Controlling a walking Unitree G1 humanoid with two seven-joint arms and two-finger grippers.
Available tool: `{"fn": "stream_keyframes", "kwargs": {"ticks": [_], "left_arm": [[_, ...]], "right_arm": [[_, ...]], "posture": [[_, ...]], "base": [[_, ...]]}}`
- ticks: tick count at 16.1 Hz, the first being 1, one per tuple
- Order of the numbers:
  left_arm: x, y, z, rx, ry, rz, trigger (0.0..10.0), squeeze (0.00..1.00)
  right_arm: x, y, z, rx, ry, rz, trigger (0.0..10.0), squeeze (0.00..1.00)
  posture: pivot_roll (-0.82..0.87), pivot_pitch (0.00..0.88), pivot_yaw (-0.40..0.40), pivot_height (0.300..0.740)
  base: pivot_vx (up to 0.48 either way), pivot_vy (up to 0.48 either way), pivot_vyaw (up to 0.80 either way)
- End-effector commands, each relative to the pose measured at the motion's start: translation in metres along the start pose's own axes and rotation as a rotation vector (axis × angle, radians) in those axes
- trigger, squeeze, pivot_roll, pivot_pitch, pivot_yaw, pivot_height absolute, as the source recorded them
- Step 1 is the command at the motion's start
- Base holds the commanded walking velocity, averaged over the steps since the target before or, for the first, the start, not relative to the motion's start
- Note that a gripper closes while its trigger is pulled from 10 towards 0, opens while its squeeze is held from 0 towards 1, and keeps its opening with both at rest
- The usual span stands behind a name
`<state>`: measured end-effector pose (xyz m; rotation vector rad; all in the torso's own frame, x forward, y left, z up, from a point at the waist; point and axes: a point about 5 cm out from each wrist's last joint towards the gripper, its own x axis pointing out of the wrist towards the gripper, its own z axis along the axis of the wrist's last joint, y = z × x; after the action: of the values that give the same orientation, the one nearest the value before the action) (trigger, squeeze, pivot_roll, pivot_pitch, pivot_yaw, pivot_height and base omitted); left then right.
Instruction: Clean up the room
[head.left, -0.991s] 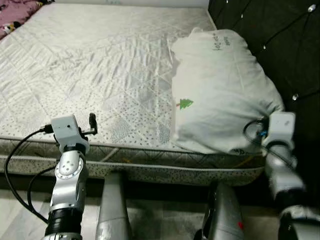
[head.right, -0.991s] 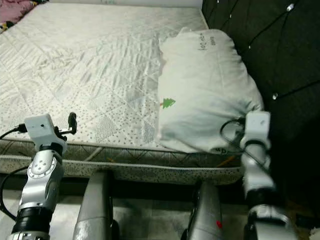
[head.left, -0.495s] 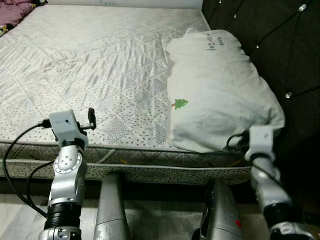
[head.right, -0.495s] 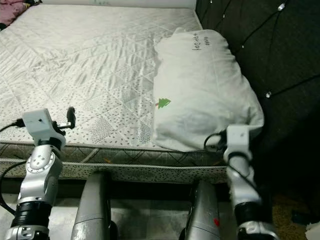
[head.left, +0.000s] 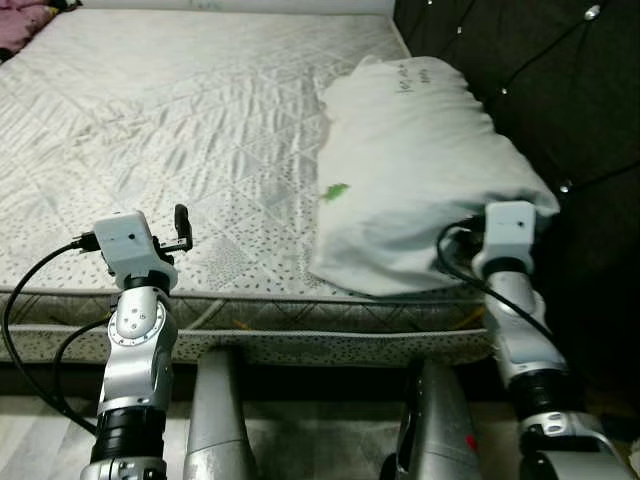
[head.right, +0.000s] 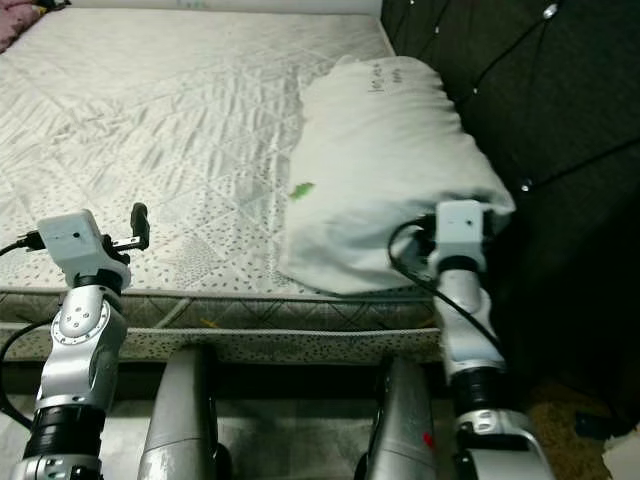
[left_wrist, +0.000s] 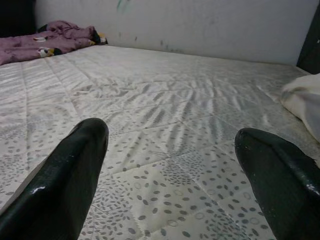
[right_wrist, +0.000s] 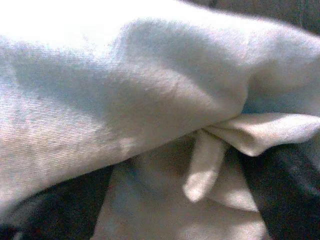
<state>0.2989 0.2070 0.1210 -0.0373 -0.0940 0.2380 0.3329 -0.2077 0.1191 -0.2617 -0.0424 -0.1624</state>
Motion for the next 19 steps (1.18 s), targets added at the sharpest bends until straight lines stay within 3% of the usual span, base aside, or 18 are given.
{"fn": "stream_keyframes", "kwargs": {"ticks": [1, 4, 8, 13, 14, 19], "left_arm": [[-0.001, -0.002, 0.002, 0.000, -0.002, -0.003, 10.0, 0.00], [-0.003, -0.006, 0.006, -0.006, -0.010, -0.003, 10.0, 0.00], [-0.008, -0.013, 0.003, -0.018, -0.004, -0.007, 10.0, 0.00], [-0.005, -0.027, 0.005, -0.064, -0.012, -0.074, 10.0, 0.00], [-0.003, -0.032, 0.005, -0.067, -0.012, -0.091, 10.0, 0.00], [0.005, -0.025, 0.012, -0.052, -0.048, -0.081, 10.0, 0.00]], "right_arm": [[0.005, 0.018, 0.036, 0.018, -0.172, 0.080, 10.0, 1.00], [0.000, 0.049, 0.042, 0.108, -0.185, 0.190, 10.0, 1.00], [-0.001, 0.068, 0.040, 0.175, -0.163, 0.250, 10.0, 1.00], [-0.006, 0.072, 0.035, 0.149, -0.162, 0.281, 10.0, 1.00], [-0.009, 0.076, 0.038, 0.140, -0.194, 0.313, 10.0, 0.00], [-0.005, 0.079, 0.044, 0.110, -0.215, 0.325, 10.0, 0.00]], "posture": [[0.11, 0.000, -0.032, 0.491], [0.13, 0.000, -0.041, 0.491], [0.12, 0.000, -0.049, 0.491], [0.08, 0.000, -0.002, 0.491], [0.07, 0.000, 0.011, 0.491], [0.08, 0.000, -0.007, 0.491]], "base": [[0.000, 0.000, 0.00], [0.000, 0.000, 0.00], [0.000, 0.000, 0.00], [0.000, 0.000, 0.00], [0.000, 0.000, 0.00], [0.000, 0.000, 0.00]]}}
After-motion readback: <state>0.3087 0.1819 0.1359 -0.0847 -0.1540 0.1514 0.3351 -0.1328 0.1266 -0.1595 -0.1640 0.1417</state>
